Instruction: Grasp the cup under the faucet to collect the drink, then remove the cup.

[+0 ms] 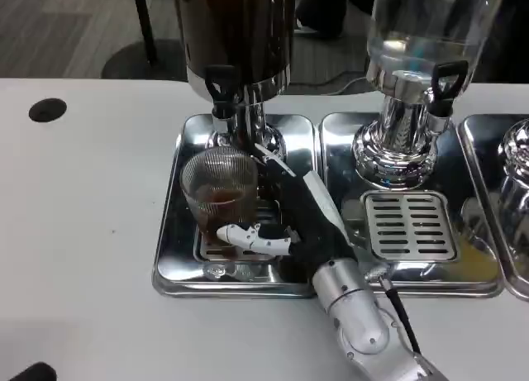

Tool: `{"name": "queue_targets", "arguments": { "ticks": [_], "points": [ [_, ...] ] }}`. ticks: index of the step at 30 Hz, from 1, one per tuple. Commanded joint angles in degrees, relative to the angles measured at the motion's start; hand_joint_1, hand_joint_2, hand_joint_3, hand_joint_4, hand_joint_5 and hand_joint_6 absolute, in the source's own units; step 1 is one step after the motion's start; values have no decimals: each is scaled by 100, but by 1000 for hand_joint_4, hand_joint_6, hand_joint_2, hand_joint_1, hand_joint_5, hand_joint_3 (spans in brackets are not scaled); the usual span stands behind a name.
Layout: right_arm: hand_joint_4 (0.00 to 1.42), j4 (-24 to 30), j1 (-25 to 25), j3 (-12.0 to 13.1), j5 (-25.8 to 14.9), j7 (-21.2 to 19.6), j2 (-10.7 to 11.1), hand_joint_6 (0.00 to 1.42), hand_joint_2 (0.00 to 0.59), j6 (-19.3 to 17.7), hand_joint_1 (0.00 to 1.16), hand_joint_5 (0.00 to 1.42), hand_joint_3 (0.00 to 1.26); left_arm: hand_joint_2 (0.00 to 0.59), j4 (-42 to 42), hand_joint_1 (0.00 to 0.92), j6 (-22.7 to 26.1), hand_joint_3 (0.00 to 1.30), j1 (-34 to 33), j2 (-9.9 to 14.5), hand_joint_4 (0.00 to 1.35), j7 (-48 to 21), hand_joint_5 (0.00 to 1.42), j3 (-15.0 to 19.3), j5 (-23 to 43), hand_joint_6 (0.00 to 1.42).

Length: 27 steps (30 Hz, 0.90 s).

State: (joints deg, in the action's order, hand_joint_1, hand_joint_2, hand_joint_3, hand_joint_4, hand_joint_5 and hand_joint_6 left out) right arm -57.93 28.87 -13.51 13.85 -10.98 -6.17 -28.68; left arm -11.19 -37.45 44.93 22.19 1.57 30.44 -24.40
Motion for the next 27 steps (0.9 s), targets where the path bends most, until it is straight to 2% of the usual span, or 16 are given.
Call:
{"name": "queue_targets", "arguments": {
  "ticks": [1, 15, 27],
  "points": [
    [207, 65, 225, 10, -16, -116, -433, 162, 162, 101, 998, 195, 179, 5, 40, 0, 43, 0, 14, 37, 0, -29, 0, -36, -73, 0],
    [316, 138, 103, 32, -40, -189, -398, 170, 177, 119, 991, 269, 332, 5, 50, 0, 57, 0, -12, 37, 0, -37, 0, -65, -108, 0],
    [360, 189, 26, 77, -99, -207, -387, 242, 177, 127, 975, 346, 384, 5, 26, 0, 44, 0, 39, 25, 0, -33, 0, -56, -103, 0]
  ]
}}
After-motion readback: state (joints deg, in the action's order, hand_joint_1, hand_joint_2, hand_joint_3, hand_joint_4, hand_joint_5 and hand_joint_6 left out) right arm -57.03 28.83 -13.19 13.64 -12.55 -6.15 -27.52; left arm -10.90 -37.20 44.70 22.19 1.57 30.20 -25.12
